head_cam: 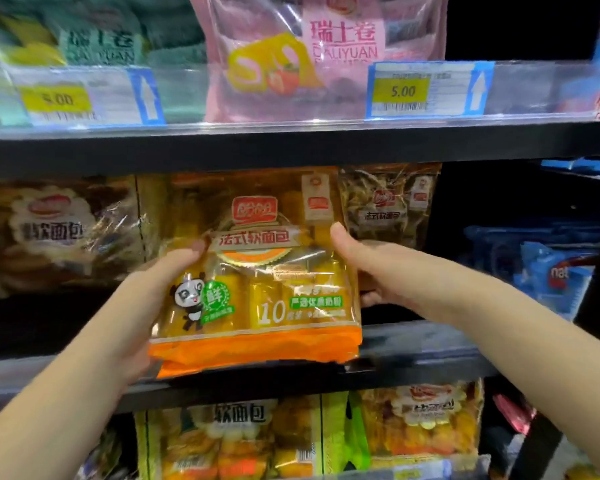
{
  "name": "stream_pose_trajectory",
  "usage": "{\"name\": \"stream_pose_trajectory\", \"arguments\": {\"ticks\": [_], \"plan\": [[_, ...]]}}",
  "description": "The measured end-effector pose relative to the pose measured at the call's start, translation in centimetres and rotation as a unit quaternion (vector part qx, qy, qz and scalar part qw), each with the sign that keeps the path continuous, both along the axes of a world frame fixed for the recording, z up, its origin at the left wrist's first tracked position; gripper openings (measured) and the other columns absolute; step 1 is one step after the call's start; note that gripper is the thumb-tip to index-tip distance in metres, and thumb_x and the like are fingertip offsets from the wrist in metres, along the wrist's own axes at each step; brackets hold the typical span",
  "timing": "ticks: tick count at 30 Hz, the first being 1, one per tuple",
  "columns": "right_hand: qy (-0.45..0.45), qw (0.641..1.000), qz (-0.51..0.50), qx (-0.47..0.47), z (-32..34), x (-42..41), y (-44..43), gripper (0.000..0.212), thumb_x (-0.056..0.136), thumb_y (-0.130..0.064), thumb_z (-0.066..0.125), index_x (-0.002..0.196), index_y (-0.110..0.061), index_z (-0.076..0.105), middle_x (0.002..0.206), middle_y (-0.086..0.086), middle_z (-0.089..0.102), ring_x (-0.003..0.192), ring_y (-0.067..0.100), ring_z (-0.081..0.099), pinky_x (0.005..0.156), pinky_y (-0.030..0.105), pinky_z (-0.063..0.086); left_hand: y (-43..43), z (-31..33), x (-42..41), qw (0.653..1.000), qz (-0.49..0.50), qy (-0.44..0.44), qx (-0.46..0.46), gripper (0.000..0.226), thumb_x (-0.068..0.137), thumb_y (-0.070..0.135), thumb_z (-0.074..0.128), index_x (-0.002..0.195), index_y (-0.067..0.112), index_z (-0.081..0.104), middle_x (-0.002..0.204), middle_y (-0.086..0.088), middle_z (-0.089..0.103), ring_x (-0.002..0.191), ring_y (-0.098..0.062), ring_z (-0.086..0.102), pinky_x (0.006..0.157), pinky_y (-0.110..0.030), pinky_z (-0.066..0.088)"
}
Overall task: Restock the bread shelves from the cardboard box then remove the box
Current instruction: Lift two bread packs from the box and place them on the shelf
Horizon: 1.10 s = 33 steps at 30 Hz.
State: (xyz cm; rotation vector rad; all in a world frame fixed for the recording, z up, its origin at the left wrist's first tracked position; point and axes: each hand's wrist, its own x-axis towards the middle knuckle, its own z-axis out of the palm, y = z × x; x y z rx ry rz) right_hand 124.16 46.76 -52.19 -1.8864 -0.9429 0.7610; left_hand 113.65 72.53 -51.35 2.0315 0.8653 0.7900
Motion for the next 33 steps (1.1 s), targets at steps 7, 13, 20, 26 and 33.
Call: {"name": "stream_pose_trajectory", "arguments": {"ticks": [7,13,20,26,33], "plan": [[0.030,0.994,-0.089,0.048,-0.2,1.1,4.5,0.112,0.064,-0.072,0.081,0.153,-0.021,0.038,0.124,0.004,0.073,0.101,0.022,0.075,0.091,0.038,0.060,0.6,-1.6,-1.5,0.974,0.048,-0.112,-0.189,0.071,0.098,0.041,0.063,0.155,0.009,0.037,0.155,-0.014,0.045,0.130,-0.028,0.050,0.083,-0.008,0.044],[-0.106,0.981,-0.137,0.093,-1.0,3.1,9.0,0.090,0.077,-0.067,0.075,0.149,-0.022,0.045,0.150,0.002,0.052,0.138,0.031,0.049,0.114,0.048,0.041,0.6,-2.4,-2.6,0.985,0.041,-0.137,-0.101,0.072,0.088,0.056,0.072,0.148,0.024,0.047,0.145,-0.002,0.058,0.128,-0.028,0.056,0.093,-0.035,0.043],[-0.162,0.976,-0.135,0.051,-4.7,5.0,10.5,0.069,0.091,-0.038,0.076,0.150,-0.021,0.045,0.150,0.003,0.053,0.135,0.028,0.053,0.112,0.046,0.045,2.1,-5.0,-3.6,1.000,0.006,-0.007,0.002,0.056,0.093,0.028,0.074,0.144,0.025,0.052,0.141,-0.006,0.061,0.126,-0.031,0.059,0.106,-0.047,0.050],[-0.164,0.976,-0.126,-0.068,-5.8,5.1,10.6,0.076,0.093,-0.035,0.073,0.157,-0.033,0.032,0.155,0.004,0.044,0.105,0.027,0.069,0.068,0.036,0.065,3.4,-6.2,-3.8,0.995,-0.034,0.094,0.006,0.063,0.085,0.033,0.076,0.142,0.033,0.048,0.133,-0.007,0.063,0.112,-0.032,0.065,0.093,-0.051,0.060],[-0.258,0.949,-0.159,-0.091,-5.7,5.9,11.4,0.050,0.094,-0.038,0.068,0.137,-0.017,0.051,0.135,0.011,0.062,0.118,0.032,0.062,0.101,0.044,0.053,3.1,-5.8,0.1,0.996,-0.008,0.087,0.038,0.063,0.102,0.035,0.059,0.157,0.019,0.034,0.156,-0.008,0.046,0.138,-0.035,0.049,0.114,-0.046,0.042]]}}
